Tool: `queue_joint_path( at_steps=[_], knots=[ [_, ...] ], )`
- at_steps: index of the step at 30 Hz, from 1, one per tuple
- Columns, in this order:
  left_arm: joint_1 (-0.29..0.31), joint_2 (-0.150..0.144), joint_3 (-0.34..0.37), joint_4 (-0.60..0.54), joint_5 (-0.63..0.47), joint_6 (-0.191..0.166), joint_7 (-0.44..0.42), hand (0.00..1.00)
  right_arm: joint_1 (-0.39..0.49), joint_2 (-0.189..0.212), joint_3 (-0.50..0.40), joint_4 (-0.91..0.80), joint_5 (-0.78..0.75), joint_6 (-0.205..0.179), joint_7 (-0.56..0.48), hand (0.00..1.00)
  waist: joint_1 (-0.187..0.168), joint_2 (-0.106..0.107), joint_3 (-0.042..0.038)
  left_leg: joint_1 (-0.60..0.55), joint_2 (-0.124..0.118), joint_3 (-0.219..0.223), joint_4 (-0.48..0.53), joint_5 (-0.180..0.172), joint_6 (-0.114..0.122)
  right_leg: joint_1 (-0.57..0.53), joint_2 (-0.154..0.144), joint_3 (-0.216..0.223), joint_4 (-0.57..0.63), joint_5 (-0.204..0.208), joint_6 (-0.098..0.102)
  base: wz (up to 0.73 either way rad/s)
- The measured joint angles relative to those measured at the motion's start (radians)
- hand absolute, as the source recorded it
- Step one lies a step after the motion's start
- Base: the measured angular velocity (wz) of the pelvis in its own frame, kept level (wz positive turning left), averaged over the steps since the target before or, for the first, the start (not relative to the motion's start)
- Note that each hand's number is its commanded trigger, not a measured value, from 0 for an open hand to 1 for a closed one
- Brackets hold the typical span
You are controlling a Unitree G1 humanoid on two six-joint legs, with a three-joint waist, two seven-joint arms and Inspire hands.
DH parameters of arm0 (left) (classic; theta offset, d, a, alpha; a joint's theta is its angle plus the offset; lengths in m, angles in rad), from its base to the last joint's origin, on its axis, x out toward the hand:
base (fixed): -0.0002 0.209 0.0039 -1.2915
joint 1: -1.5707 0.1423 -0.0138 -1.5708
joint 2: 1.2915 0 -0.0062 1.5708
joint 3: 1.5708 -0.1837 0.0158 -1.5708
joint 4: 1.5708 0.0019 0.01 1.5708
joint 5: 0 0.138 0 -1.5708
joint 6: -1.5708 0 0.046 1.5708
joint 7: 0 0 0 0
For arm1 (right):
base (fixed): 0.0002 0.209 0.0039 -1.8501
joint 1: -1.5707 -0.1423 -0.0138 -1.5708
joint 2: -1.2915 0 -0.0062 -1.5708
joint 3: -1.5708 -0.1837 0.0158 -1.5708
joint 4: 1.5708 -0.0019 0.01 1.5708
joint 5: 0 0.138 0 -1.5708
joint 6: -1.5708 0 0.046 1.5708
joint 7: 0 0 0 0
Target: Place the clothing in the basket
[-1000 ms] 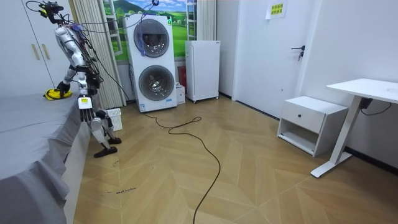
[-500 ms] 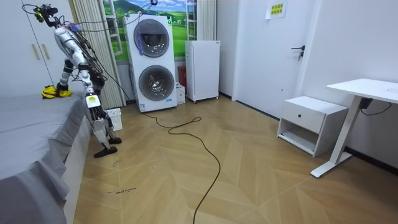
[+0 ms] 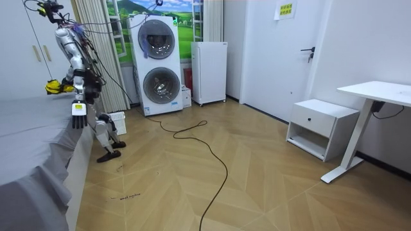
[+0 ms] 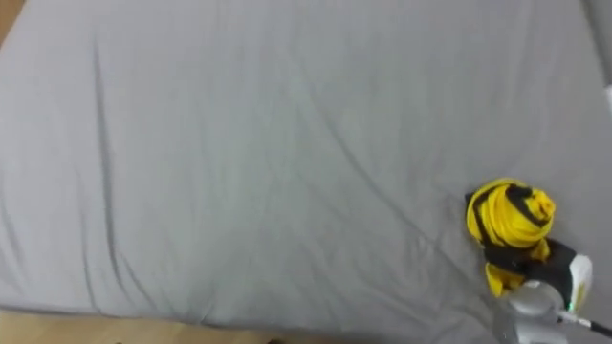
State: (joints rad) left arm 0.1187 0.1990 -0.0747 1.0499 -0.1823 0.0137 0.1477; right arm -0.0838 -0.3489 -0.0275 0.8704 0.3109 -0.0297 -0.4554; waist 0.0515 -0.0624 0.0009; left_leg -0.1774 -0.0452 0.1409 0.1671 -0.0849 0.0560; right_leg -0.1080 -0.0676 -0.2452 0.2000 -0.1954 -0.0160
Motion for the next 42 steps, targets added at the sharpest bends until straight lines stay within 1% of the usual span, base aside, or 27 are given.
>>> queue_joint_path(
  at_steps=[1,2,3,4,5,6,7,8,9,10,13,15,16,18,20,22,23,25,26,28,30,33,35,37,39,40,42],
  knots=[
    [0.012,0.000,0.002,-0.001,0.002,0.000,-0.004,0.00,0.047,0.003,-0.018,-0.069,-0.004,0.002,0.008,1.00,-0.015,0.001,-0.0016,0.032,0.005,0.000,0.000,-0.019,-0.001,0.033,0.002,0.007,-0.010,0.000,0.000,-0.24],
    [0.014,0.000,0.004,-0.002,0.003,0.000,-0.004,0.00,0.064,0.005,-0.029,-0.099,-0.008,0.003,0.011,1.00,-0.023,0.001,-0.0018,0.045,0.008,0.003,0.000,-0.026,-0.002,0.047,0.005,0.014,-0.015,0.000,0.000,-0.32],
    [0.021,0.000,0.015,-0.003,0.002,0.003,-0.004,0.00,0.085,0.011,-0.046,-0.150,-0.024,0.003,0.011,1.00,-0.036,0.004,-0.0025,0.069,0.015,0.014,0.000,-0.041,-0.001,0.065,0.014,0.033,-0.015,-0.001,0.000,-0.37],
    [0.032,0.001,0.023,-0.002,-0.001,0.017,-0.003,0.00,0.095,0.014,-0.053,-0.189,-0.033,0.003,0.010,1.00,-0.054,0.005,-0.0020,0.088,0.018,0.025,0.000,-0.046,-0.002,0.076,0.018,0.050,-0.016,-0.001,0.001,-0.40],
    [0.039,0.001,0.023,-0.002,-0.001,0.021,-0.003,0.00,0.102,0.014,-0.058,-0.206,-0.035,0.002,0.009,1.00,-0.063,0.006,-0.0016,0.095,0.018,0.031,0.000,-0.049,-0.002,0.080,0.018,0.055,-0.015,-0.001,0.001,-0.34],
    [0.053,0.000,0.023,-0.002,-0.001,0.027,-0.003,0.00,0.112,0.015,-0.067,-0.234,-0.040,0.004,0.007,1.00,-0.076,0.008,-0.0003,0.112,0.022,0.047,-0.003,-0.052,-0.002,0.088,0.021,0.068,-0.015,-0.001,0.001,-0.39],
    [0.060,0.001,0.023,-0.003,0.001,0.036,-0.004,0.00,0.124,0.015,-0.074,-0.267,-0.040,0.008,0.007,1.00,-0.079,0.010,0.0003,0.125,0.025,0.053,-0.007,-0.057,-0.003,0.090,0.027,0.086,-0.014,-0.001,0.001,-0.39],
    [0.065,0.001,0.025,-0.005,0.001,0.041,-0.004,0.00,0.127,0.015,-0.074,-0.279,-0.040,0.008,0.008,1.00,-0.082,0.011,0.0010,0.131,0.026,0.054,-0.008,-0.059,-0.003,0.093,0.029,0.095,-0.014,-0.001,0.001,-0.40],
    [0.074,0.001,0.031,-0.009,0.001,0.052,-0.004,0.00,0.132,0.015,-0.074,-0.298,-0.040,0.009,0.010,1.00,-0.087,0.012,0.0013,0.142,0.028,0.065,-0.011,-0.060,-0.004,0.097,0.032,0.108,-0.013,-0.001,0.001,-0.26],
    [0.079,0.000,0.038,-0.010,0.009,0.061,-0.004,0.00,0.133,0.015,-0.075,-0.311,-0.040,0.010,0.011,1.00,-0.099,0.012,0.0017,0.150,0.029,0.074,-0.016,-0.060,-0.004,0.100,0.033,0.112,-0.012,-0.001,0.001,-0.19],
    [0.081,0.000,0.052,-0.009,0.036,0.080,-0.003,0.00,0.151,0.015,-0.083,-0.355,-0.041,0.016,0.011,1.00,-0.113,0.011,0.0023,0.159,0.031,0.078,-0.017,-0.060,-0.004,0.103,0.035,0.122,-0.011,-0.001,0.001,-0.09],
    [0.085,-0.001,0.053,-0.008,0.045,0.101,0.005,0.00,0.168,0.017,-0.087,-0.380,-0.038,0.021,0.011,1.00,-0.127,0.009,0.0047,0.175,0.032,0.092,-0.022,-0.061,-0.006,0.111,0.040,0.154,-0.009,0.000,0.000,-0.17],
    [0.088,-0.001,0.053,-0.008,0.047,0.110,0.012,0.00,0.168,0.024,-0.098,-0.382,-0.037,0.023,0.012,1.00,-0.130,0.011,0.0058,0.180,0.034,0.102,-0.024,-0.062,-0.006,0.111,0.042,0.165,-0.011,0.000,-0.001,-0.24],
    [0.096,-0.002,0.054,-0.008,0.050,0.113,0.018,0.00,0.176,0.031,-0.127,-0.381,-0.037,0.028,0.012,1.00,-0.137,0.013,0.0079,0.184,0.035,0.109,-0.024,-0.065,-0.006,0.111,0.044,0.175,-0.011,0.000,-0.001,-0.20],
    [0.104,-0.010,0.074,-0.008,0.080,0.117,0.018,0.00,0.189,0.031,-0.156,-0.381,-0.038,0.034,0.013,1.00,-0.140,0.016,0.0100,0.191,0.037,0.123,-0.028,-0.068,-0.006,0.111,0.048,0.195,-0.011,0.001,0.000,-0.21],
    [0.110,-0.012,0.098,-0.008,0.111,0.137,0.017,0.00,0.208,0.032,-0.177,-0.381,-0.041,0.034,0.016,1.00,-0.149,0.017,0.0109,0.198,0.040,0.135,-0.031,-0.071,-0.009,0.112,0.053,0.213,-0.012,0.006,-0.001,-0.22],
    [0.110,-0.013,0.104,-0.008,0.115,0.143,0.017,0.00,0.211,0.033,-0.183,-0.381,-0.041,0.034,0.020,1.00,-0.156,0.017,0.0110,0.199,0.040,0.136,-0.031,-0.072,-0.009,0.112,0.054,0.213,-0.013,0.006,-0.001,-0.14],
    [0.114,-0.020,0.132,-0.008,0.119,0.161,0.019,0.00,0.233,0.048,-0.221,-0.381,-0.041,0.034,0.024,1.00,-0.162,0.018,0.0123,0.207,0.048,0.160,-0.031,-0.079,-0.013,0.111,0.057,0.222,-0.013,0.008,-0.004,-0.21],
    [0.115,-0.020,0.136,-0.008,0.119,0.164,0.019,0.00,0.239,0.053,-0.231,-0.382,-0.041,0.034,0.024,1.00,-0.162,0.018,0.0125,0.208,0.049,0.164,-0.031,-0.080,-0.014,0.110,0.058,0.228,-0.013,0.008,-0.005,-0.28],
    [0.116,-0.022,0.151,-0.008,0.127,0.180,0.019,0.00,0.255,0.054,-0.250,-0.381,-0.041,0.036,0.023,1.00,-0.164,0.022,0.0175,0.208,0.055,0.186,-0.031,-0.084,-0.017,0.102,0.066,0.251,-0.013,0.009,-0.007,-0.28],
    [0.118,-0.022,0.151,-0.008,0.128,0.188,0.022,0.00,0.263,0.055,-0.253,-0.375,-0.041,0.036,0.024,1.00,-0.168,0.024,0.0206,0.208,0.058,0.196,-0.031,-0.085,-0.019,0.097,0.070,0.268,-0.012,0.010,-0.008,-0.22],
    [0.129,-0.022,0.151,-0.007,0.127,0.191,0.036,0.00,0.270,0.075,-0.257,-0.331,-0.041,0.037,0.043,1.00,-0.186,0.023,0.0208,0.208,0.063,0.209,-0.031,-0.088,-0.023,0.093,0.071,0.276,-0.011,0.013,-0.011,-0.11],
    [0.129,-0.022,0.151,-0.007,0.128,0.201,0.038,0.00,0.283,0.082,-0.257,-0.304,-0.045,0.041,0.062,1.00,-0.187,0.026,0.0207,0.207,0.066,0.214,-0.031,-0.090,-0.026,0.088,0.074,0.285,-0.011,0.013,-0.012,-0.12],
    [0.129,-0.024,0.150,-0.007,0.131,0.218,0.036,0.00,0.277,0.085,-0.271,-0.258,-0.079,0.057,0.074,1.00,-0.205,0.038,0.0184,0.191,0.067,0.217,-0.030,-0.092,-0.027,0.071,0.076,0.290,-0.010,0.013,-0.013,-0.06],
    [0.128,-0.024,0.146,-0.007,0.134,0.221,0.033,0.00,0.262,0.084,-0.284,-0.248,-0.082,0.065,0.072,1.00,-0.221,0.048,0.0188,0.161,0.067,0.221,-0.022,-0.092,-0.026,0.034,0.076,0.298,0.006,0.014,-0.013,-0.13],
    [0.128,-0.024,0.145,-0.007,0.133,0.222,0.033,0.00,0.250,0.084,-0.289,-0.244,-0.082,0.065,0.072,1.00,-0.234,0.054,0.0185,0.138,0.068,0.224,-0.015,-0.092,-0.026,0.002,0.075,0.299,0.027,0.014,-0.013,-0.17],
    [0.126,-0.024,0.136,-0.006,0.132,0.223,0.034,0.00,0.217,0.080,-0.291,-0.209,-0.082,0.065,0.067,1.00,-0.243,0.059,0.0188,0.107,0.067,0.232,-0.001,-0.091,-0.025,-0.038,0.076,0.304,0.051,0.014,-0.013,-0.22]
  ],
)
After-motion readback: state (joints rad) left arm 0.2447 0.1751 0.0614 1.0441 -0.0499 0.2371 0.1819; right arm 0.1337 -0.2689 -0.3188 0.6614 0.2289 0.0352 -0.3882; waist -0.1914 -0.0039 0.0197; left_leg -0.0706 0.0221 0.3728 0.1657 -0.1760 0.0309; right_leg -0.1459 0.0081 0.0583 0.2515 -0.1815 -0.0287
